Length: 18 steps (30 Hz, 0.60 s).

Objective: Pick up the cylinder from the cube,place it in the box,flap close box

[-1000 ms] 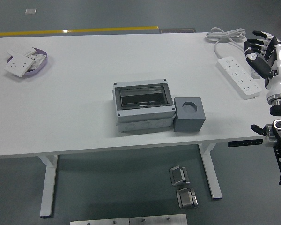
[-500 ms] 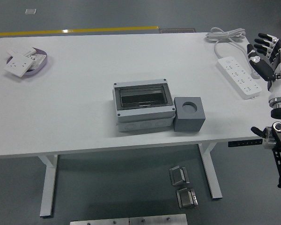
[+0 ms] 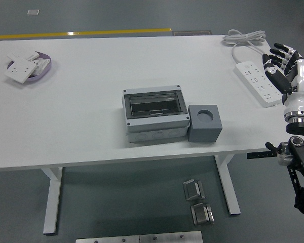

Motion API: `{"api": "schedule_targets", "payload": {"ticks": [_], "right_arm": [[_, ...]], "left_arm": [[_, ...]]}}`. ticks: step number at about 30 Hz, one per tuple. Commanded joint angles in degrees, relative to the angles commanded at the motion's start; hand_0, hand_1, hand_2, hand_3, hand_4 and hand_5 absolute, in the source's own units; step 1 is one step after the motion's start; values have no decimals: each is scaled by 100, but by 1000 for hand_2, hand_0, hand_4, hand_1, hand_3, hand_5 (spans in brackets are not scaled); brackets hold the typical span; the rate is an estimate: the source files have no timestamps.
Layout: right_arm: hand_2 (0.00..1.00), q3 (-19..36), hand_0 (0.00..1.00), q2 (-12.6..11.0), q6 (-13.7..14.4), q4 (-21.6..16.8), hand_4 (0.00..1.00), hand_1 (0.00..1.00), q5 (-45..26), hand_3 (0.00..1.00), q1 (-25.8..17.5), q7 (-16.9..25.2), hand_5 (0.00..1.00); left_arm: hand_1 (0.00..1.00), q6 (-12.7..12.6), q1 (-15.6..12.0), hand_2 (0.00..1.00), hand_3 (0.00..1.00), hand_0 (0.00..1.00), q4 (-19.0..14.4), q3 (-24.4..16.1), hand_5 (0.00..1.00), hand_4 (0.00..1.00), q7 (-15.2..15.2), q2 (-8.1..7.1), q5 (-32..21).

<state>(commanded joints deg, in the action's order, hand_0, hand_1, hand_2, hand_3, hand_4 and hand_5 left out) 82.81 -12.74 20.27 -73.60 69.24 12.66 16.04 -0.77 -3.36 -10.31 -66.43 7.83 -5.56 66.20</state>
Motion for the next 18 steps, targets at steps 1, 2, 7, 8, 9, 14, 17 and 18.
{"api": "schedule_targets", "payload": {"ticks": [1,2,7,8,9,14,17,18], "right_arm": [[679,2,732,0,9,7,773,681,-7,692,-7,3,227],[679,3,732,-1,19,13,773,681,-11,692,-10,6,227],[675,-17,731,-2,40,-3,773,680,29,691,-2,-1,229],[675,-24,731,-2,40,-3,773,680,37,691,-7,-7,229],[675,-28,731,-1,40,0,773,680,41,691,-16,-11,229],[670,-12,729,19,49,65,777,676,81,690,-43,-56,232],[666,18,724,40,74,155,781,673,122,689,-27,-94,232],[666,31,724,43,80,174,781,673,131,689,-32,-99,232]], "left_arm": [[628,-1,-5,624,665,608,0,-7,310,686,1,5,-2],[628,-3,-14,624,665,608,0,-10,310,686,4,13,-8],[628,-5,-46,624,664,608,0,-21,310,685,21,53,-21],[628,-4,-45,624,664,608,0,-21,310,685,18,55,-26],[628,-2,-42,624,664,608,0,-19,310,685,14,54,-28],[628,1,-23,624,665,608,0,-20,310,686,1,41,-41],[628,-1,-20,624,665,607,0,-22,311,686,5,36,-42],[628,-4,-21,624,665,607,0,-26,311,686,7,36,-45]]}}
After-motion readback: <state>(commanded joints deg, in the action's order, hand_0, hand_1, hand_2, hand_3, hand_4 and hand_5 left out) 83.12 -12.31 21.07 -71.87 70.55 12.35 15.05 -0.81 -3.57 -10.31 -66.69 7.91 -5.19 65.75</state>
